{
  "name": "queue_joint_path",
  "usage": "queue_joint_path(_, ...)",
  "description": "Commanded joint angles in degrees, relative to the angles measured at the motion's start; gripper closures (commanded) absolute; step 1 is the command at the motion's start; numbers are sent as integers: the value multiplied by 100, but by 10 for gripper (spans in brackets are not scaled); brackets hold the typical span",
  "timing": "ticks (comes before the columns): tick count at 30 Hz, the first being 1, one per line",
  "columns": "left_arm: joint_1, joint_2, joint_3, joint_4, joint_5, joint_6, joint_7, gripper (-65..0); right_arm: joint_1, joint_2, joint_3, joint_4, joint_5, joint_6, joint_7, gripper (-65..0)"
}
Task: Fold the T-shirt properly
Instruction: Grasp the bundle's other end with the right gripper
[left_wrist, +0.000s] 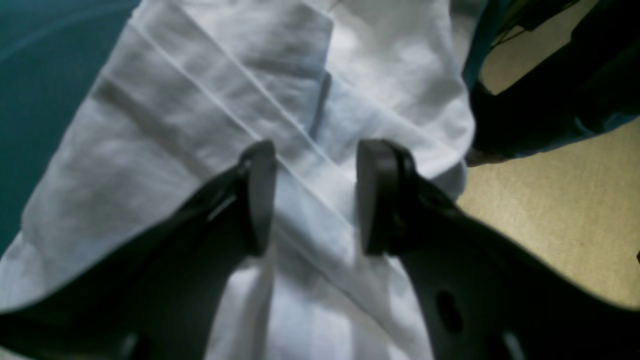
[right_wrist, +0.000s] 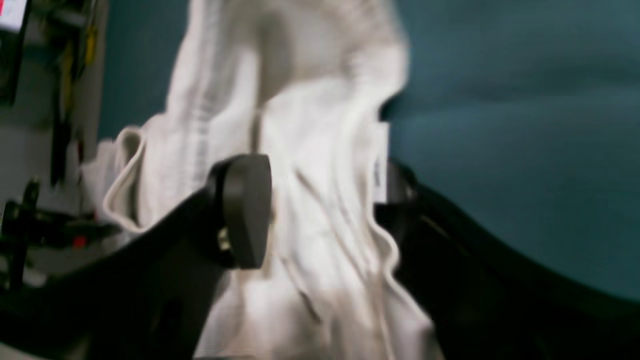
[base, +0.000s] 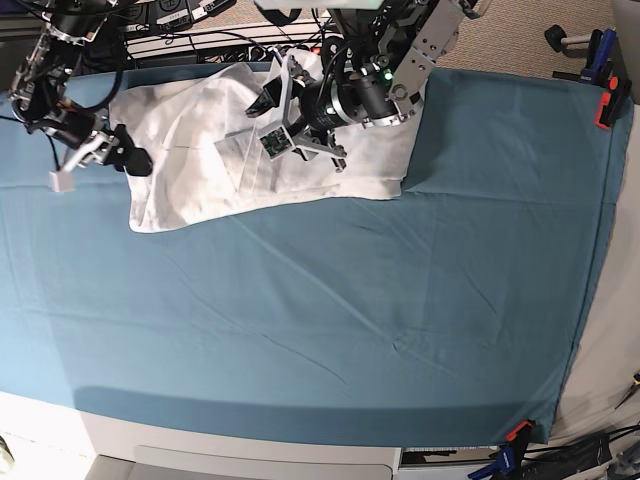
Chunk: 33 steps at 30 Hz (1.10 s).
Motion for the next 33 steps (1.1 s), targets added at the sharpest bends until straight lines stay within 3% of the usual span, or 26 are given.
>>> queue_joint_path(1, -46, 46, 15, 101, -81, -4, -125, -277, 26, 96, -35, 52, -116, -16, -120, -335)
queue_joint_path(11, -46, 48, 15, 101, -81, -4, -129, -277, 76, 98, -46, 68, 1286, -16, -288, -335)
queue_joint_path(24, -48, 48, 15, 101, -81, 127, -133, -277, 79, 96, -48, 68, 1286, -16, -288, -334)
queue_joint_path(33, -48, 48, 15, 101, -81, 122, -133, -277, 76, 96, -52, 68, 1286, -16, -288, -300)
